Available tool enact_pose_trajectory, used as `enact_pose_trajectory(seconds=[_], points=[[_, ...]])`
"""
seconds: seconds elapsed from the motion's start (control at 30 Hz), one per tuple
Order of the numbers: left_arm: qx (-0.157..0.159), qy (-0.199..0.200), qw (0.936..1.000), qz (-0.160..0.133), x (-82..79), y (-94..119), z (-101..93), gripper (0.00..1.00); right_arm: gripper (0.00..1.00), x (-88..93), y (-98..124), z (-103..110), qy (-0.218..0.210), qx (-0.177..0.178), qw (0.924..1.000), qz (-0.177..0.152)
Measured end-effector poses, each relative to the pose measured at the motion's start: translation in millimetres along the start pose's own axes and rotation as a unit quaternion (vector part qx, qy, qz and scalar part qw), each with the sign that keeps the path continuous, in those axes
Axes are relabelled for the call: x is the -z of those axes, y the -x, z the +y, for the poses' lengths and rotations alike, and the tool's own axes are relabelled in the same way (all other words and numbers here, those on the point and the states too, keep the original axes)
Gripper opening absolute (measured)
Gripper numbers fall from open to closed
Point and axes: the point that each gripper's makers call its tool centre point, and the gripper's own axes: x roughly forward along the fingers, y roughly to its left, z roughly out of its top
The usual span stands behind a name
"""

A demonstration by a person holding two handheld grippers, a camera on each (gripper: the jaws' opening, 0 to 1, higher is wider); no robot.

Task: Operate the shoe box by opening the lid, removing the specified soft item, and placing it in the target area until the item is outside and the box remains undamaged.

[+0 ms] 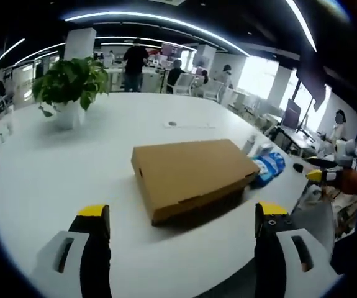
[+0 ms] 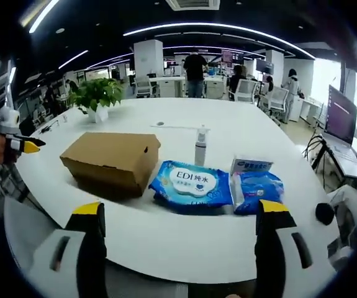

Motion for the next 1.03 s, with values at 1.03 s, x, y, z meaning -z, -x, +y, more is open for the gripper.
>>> enact_pose_trajectory(seconds=[1.03], points=[[-0.008, -0.029, 0.9995, -0.012, 36.3, 73.7, -50.5, 1.0, 0.96, 17.8, 65.0, 18.0, 0.015, -0.006, 0.9995, -0.027]])
